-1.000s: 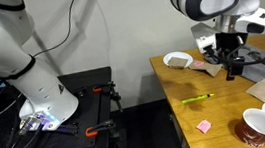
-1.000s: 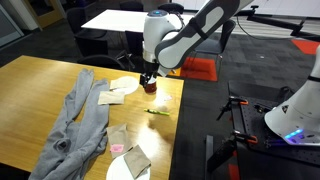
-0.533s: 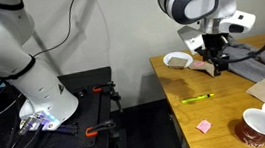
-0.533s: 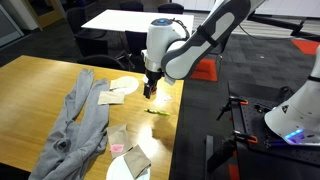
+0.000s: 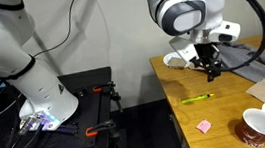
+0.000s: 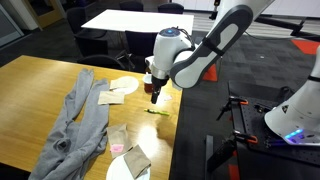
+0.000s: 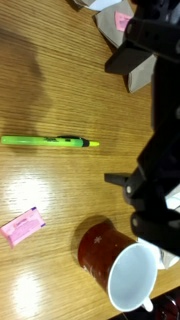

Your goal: Move the cup to the right then put the marker in the cup

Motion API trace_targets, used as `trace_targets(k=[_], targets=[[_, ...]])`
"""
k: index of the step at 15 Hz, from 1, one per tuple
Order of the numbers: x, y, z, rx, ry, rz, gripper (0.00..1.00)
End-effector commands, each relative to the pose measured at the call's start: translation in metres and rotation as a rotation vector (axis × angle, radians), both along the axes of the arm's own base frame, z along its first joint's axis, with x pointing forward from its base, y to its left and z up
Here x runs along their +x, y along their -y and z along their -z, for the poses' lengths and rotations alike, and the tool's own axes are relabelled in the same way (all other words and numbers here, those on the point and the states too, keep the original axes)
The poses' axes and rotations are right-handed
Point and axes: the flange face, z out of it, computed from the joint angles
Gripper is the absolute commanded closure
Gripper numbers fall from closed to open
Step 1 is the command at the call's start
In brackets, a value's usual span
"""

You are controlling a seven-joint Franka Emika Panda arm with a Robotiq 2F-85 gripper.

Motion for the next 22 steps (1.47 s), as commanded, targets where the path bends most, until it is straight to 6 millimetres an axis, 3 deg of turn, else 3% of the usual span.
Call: trace_targets(k=[1,11,22], targets=[[-0.003,0.005,0.015,-0.022,0.013,-0.074,0.00],[0.006,0.010,0.075,0.001,-0.005,-0.109,0.00],[0.031,0.010,0.103,-0.064,-0.030,-0.112,0.00]])
